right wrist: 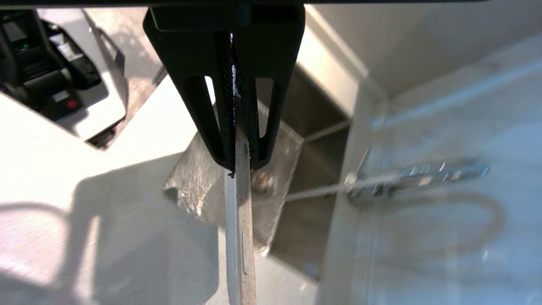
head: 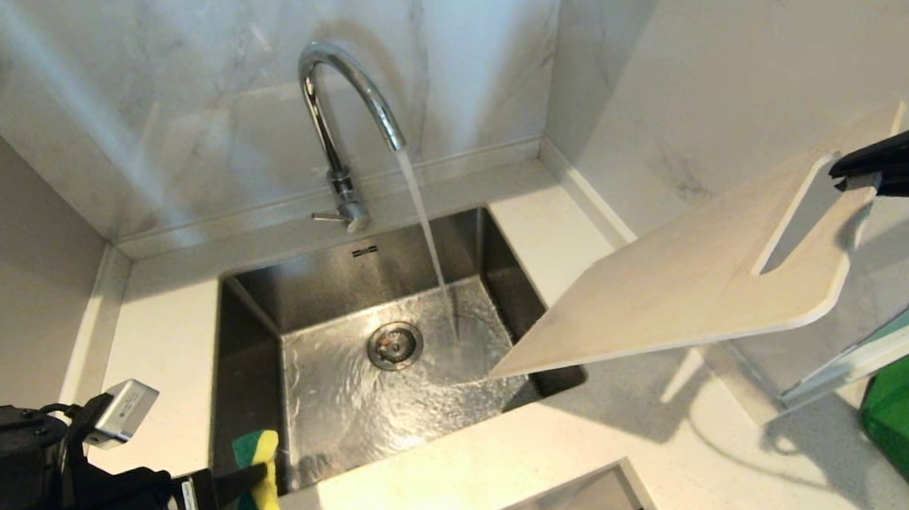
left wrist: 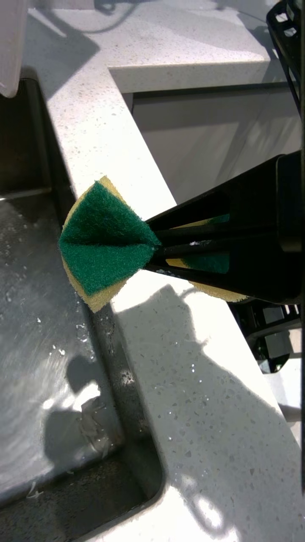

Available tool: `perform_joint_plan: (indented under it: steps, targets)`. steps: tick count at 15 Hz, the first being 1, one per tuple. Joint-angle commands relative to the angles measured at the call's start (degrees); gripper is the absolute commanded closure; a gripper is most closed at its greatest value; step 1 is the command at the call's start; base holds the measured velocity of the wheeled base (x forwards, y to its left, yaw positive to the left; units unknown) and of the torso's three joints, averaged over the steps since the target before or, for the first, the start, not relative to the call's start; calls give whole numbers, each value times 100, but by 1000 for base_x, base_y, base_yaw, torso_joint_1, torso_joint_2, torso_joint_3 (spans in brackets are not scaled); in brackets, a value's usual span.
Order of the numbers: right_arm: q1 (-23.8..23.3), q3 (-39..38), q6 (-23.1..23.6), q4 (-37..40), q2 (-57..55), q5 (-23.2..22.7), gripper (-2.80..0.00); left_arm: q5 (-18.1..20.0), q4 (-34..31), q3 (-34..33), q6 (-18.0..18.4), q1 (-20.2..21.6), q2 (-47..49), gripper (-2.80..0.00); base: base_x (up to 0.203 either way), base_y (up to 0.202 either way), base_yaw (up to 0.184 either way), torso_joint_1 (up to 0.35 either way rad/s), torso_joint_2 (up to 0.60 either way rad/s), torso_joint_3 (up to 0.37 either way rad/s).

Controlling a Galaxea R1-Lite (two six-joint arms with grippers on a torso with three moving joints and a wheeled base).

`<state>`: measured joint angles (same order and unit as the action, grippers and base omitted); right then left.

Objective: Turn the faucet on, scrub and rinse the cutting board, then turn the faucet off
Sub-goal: Put down the cutting board

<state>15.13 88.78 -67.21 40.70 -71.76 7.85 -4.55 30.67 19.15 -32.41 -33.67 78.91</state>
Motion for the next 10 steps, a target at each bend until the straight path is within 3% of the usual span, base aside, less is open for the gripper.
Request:
perform_joint_plan:
  steps: [1,10]
  targets:
    - [8,-31,-229,25,-190,245,0,-2,18,-8,-28,1,28,0,0,0,0,0,0,0]
    - [8,-168,-493,8,-312,269,0,-11,18,-34,-134,1,37,0,0,0,0,0,0,0]
